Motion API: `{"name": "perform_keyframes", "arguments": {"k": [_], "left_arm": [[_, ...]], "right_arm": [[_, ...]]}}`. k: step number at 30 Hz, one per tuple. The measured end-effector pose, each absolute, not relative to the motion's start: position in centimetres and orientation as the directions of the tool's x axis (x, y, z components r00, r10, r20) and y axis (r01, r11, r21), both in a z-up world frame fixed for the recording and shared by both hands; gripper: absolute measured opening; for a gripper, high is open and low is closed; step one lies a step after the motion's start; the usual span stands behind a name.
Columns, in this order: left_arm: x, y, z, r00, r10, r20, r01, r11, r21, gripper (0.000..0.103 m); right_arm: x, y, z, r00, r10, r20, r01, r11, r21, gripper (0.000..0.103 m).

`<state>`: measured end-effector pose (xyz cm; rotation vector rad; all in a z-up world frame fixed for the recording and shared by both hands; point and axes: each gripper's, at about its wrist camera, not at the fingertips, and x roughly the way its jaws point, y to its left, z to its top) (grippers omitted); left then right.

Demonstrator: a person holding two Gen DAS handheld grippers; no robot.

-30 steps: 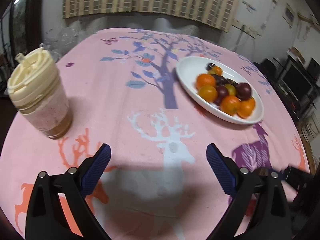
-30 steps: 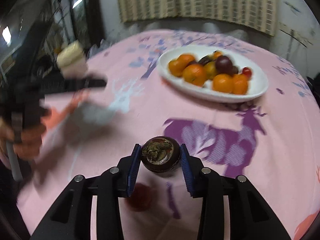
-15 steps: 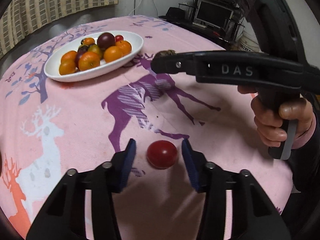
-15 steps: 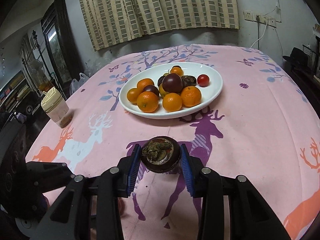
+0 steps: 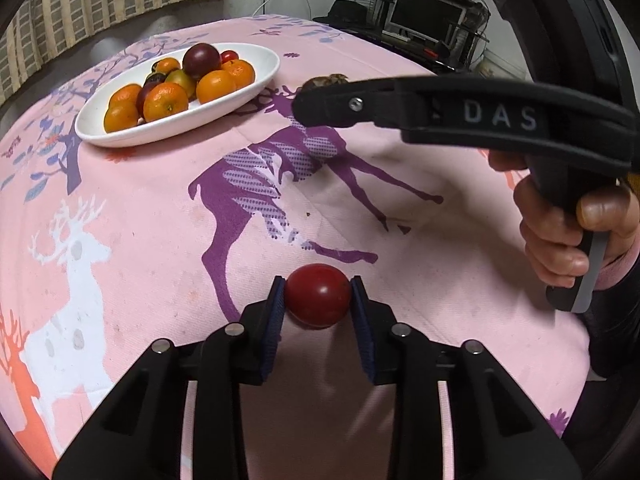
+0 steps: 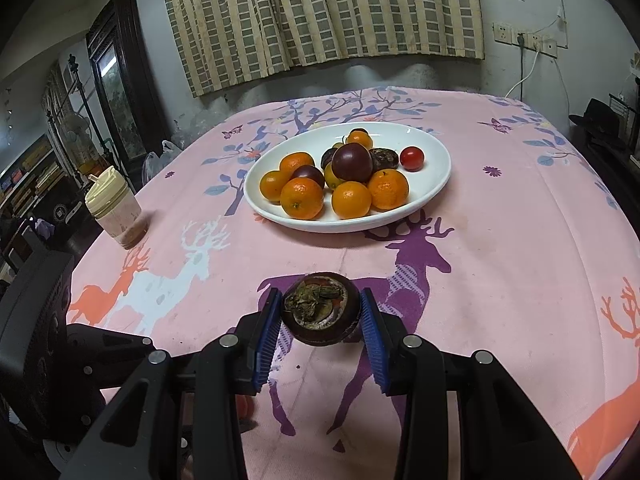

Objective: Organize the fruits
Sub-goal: 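Grasp the last mangosteen with the right tool while the left tool grasps a red tomato, then carry the mangosteen and tomato to the plate with both tools and release them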

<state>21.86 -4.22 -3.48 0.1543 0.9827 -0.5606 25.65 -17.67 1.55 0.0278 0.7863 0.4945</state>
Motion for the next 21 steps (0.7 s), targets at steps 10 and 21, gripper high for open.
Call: {"name": "perform_keyframes", "arguments": {"k": [10,21], "left_arm": [[25.2,0.5,1.7,0.532,-0.348,-0.772,0.409,0.904,-0.125,0.032],[40.7,3.4,6.2,0.680,-0.219,-0.699,0.204,0.973,-0.106,0.032]], "right_arm": [[26.7,-17.6,3.3,0.572,0.512,-0.641,-0.469,0.845,0.257,0.040],[39.4,-17.1,5.5,0.680,0.444,-0.583,-0.361,0.896,0.260,0.040]]}}
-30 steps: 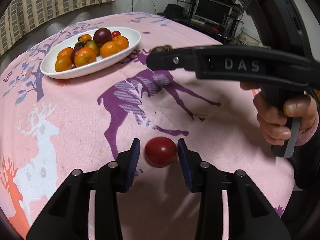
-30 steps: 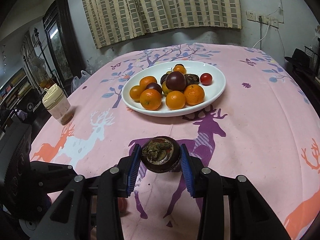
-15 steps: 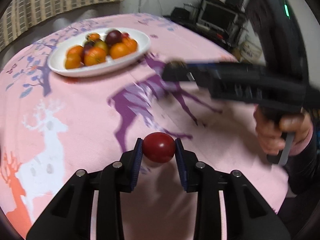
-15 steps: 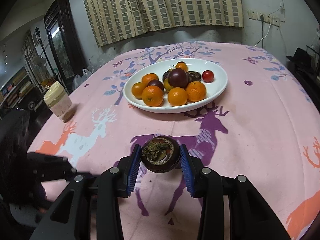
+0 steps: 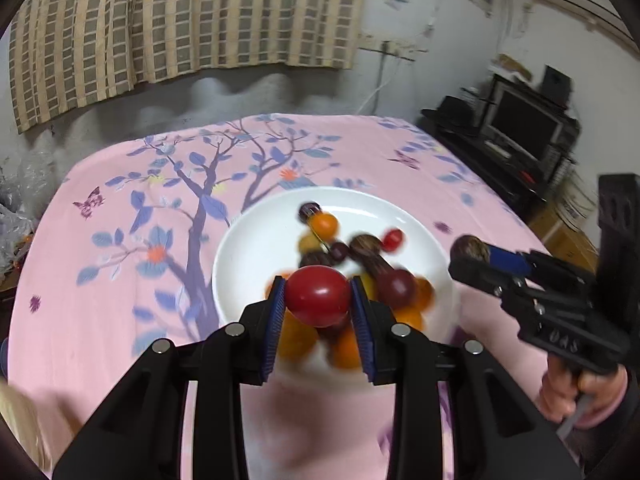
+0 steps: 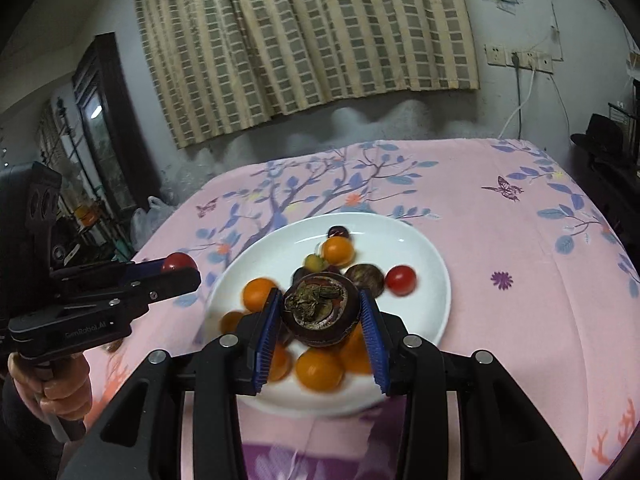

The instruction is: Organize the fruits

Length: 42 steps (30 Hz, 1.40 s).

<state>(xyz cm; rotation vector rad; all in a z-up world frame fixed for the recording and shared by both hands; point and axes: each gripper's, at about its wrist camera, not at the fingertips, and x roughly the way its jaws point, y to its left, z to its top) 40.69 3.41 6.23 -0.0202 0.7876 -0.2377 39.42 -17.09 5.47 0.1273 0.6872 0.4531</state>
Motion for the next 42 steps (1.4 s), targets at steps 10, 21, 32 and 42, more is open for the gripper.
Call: {"name": "perform_keyframes", "arguments": {"k": [10,21,32,42], "left_arm": [[47.7,2.4,1.9,0.652,-0.141,-0.745,0.116,0.990,-0.086,0.032],[39.4,2.5,5.5,0.756,0.048,-0.653,0.039,0.992,0.117,0.098],[20.5,3.7,6.9,0.765,-0.005,-0.644,0.051,0.997,0.053,0.098],[12.6,2.6,6.1,0.785,-0.010,-0.620,0.073,0.994,0.076,0.098]], "right_arm": [[46.3,-18.2,0.9,0.652,0.398,-0.645,-0.262,0.917,0.301,0.040],[38.3,-18.7,3.6,0.649,0.362,-0.669,-0.329,0.927,0.183,0.098],[21.0,-19.2,4.5,0.636,0.318,-0.703,-0.421,0.907,0.029,0.099],[15.3,-20.2,5.7,0.674,0.297,-0.677,-0.398,0.917,0.006,0.099]]}}
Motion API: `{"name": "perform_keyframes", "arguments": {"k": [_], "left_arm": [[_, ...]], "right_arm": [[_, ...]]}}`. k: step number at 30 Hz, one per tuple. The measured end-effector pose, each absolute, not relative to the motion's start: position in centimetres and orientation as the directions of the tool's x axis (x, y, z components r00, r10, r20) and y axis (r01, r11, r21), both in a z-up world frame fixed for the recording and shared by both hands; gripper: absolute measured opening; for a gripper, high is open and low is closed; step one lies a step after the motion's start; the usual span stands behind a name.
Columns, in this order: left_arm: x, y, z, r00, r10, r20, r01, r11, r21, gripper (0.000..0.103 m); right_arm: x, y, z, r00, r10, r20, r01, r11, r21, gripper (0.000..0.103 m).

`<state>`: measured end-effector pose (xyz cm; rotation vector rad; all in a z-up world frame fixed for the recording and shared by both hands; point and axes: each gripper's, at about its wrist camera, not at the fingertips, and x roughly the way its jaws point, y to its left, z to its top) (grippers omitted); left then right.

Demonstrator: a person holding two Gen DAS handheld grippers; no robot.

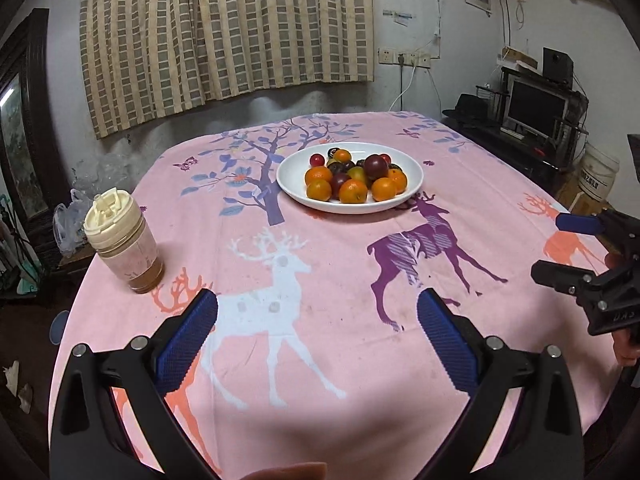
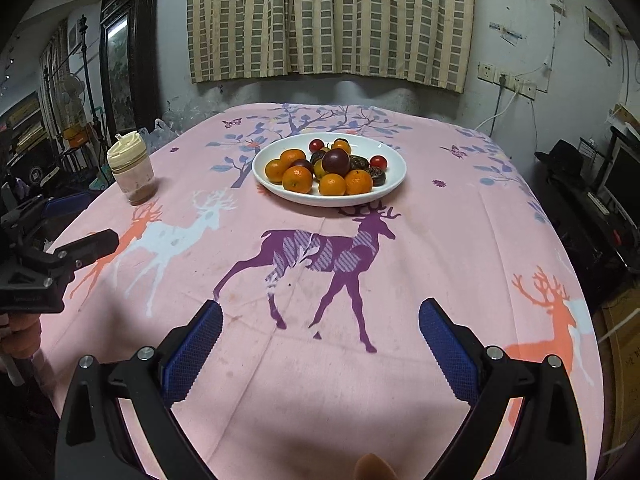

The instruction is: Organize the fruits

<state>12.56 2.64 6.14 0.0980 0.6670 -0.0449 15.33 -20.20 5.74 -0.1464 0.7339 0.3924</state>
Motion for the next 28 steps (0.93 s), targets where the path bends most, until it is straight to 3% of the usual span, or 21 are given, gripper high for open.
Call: {"name": "perform_keyframes", "arguments": {"k": [28], "left_arm": [[10.8,2.3,6.6,0.784,-0.015,-0.620,0.057,0.997,0.047,0.098]], "right_arm": [[12.9,-20.8,6.1,0.685,0.301,-0.663,-0.402,0.915,0.000,0.099]]}}
